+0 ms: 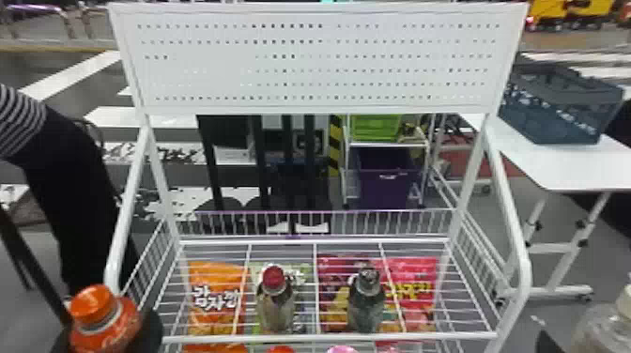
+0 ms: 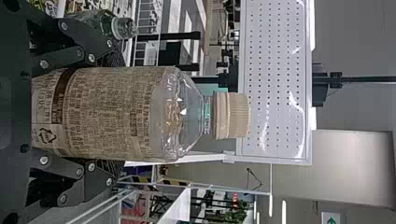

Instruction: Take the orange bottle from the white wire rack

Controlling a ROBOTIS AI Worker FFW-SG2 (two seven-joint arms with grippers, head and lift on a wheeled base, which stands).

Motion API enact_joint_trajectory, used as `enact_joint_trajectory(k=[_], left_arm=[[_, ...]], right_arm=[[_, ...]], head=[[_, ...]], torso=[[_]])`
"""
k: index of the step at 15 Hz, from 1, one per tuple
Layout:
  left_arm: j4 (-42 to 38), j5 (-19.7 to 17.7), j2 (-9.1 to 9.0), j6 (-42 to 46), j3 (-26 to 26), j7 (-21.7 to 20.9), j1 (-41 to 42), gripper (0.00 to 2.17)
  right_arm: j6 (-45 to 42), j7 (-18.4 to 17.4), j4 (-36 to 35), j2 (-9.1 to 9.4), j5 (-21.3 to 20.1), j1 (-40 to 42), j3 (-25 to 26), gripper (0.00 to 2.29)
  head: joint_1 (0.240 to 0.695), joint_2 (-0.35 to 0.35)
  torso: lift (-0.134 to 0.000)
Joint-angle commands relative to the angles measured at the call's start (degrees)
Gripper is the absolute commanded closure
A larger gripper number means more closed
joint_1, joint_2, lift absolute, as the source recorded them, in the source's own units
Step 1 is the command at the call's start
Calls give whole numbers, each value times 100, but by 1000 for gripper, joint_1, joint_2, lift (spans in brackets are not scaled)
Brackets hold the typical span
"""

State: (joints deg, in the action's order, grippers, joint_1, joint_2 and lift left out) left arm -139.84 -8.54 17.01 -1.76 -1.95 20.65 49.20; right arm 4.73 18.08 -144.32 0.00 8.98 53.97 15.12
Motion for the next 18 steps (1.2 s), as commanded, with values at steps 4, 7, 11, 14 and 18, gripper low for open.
enact_joint_trajectory(k=[4, 7, 11, 14, 18], left_arm=[[-88, 36, -22, 39, 2, 0, 90, 1902], [-70, 36, -22, 39, 2, 9, 90, 1902], [-17, 36, -22, 39, 11, 44, 90, 1902], [44, 36, -40, 57, 90, 53, 81, 1902], [97, 19, -49, 57, 142, 36, 73, 1902]], right_arm=[[-126, 12, 9, 5, 51, 52, -9, 1102], [-249, 12, 0, 5, 60, 123, 9, 1102], [-284, 20, 9, 5, 112, 131, 27, 1102], [-319, 20, 9, 5, 112, 140, 27, 1102], [-372, 12, 53, 5, 121, 149, 35, 1102]], head=[[499, 0], [499, 0], [499, 0], [499, 0], [499, 0]], torso=[[0], [0], [0], [0], [0]])
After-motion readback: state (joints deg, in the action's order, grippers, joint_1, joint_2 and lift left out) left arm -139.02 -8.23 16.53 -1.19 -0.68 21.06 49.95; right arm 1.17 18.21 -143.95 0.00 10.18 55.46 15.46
